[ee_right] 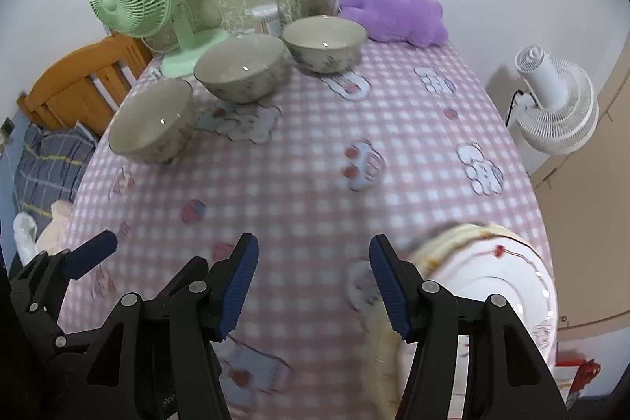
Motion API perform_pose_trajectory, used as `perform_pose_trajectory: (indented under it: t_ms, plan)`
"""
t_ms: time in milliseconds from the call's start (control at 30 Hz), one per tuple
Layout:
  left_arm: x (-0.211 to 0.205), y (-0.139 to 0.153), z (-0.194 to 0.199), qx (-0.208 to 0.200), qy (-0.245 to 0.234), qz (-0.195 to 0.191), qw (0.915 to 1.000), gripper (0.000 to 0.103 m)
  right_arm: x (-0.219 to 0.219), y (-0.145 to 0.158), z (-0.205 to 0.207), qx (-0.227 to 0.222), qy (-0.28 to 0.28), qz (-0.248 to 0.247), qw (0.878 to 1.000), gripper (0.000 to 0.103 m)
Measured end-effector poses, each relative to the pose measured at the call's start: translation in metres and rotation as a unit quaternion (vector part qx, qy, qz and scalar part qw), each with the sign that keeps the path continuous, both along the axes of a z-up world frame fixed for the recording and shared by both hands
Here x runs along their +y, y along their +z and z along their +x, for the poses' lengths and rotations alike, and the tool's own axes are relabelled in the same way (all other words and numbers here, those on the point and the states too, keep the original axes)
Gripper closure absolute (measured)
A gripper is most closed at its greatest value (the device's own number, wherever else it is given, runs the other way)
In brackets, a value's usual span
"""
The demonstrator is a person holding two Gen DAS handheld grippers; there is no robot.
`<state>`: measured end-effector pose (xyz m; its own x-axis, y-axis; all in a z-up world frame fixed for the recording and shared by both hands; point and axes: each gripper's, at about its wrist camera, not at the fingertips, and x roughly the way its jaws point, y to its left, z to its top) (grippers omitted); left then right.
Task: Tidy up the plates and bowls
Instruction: 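Move both grippers to the large grey-green bowl by the green fan, then grasp the rim of the grey-green bowl with both grippers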
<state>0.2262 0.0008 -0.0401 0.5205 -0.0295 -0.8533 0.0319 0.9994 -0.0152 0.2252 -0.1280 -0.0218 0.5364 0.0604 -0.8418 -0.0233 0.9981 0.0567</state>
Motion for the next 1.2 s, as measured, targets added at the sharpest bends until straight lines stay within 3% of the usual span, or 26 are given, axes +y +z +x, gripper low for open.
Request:
perform_pose_trajectory:
  t_ms: [233, 300, 533, 867, 1200]
  plan:
    - [0.047, 0.007, 0.028, -0.020, 0.038, -0.001, 0.9991, 0.018, 0.047, 0.012, 0.029, -0.028, -0.008, 0.010, 1.000, 0.041]
    - [0.057, 0.007, 0.039, -0.020, 0.040, -0.006, 0.9990, 0.025, 0.056, 0.013, 0.039, -0.028, -0.012, 0.013, 0.999, 0.041]
    - [0.085, 0.008, 0.074, -0.035, 0.053, -0.004, 0.9980, 0.027, 0.086, 0.013, 0.079, -0.042, -0.012, 0.018, 0.999, 0.041]
    - [0.108, -0.008, 0.118, -0.037, 0.067, 0.004, 0.9970, 0.046, 0.113, -0.003, 0.130, -0.036, -0.013, 0.017, 0.999, 0.041]
    - [0.113, -0.029, 0.149, -0.022, 0.052, 0.006, 0.9984, 0.064, 0.126, -0.026, 0.167, -0.021, -0.010, 0.018, 1.000, 0.069]
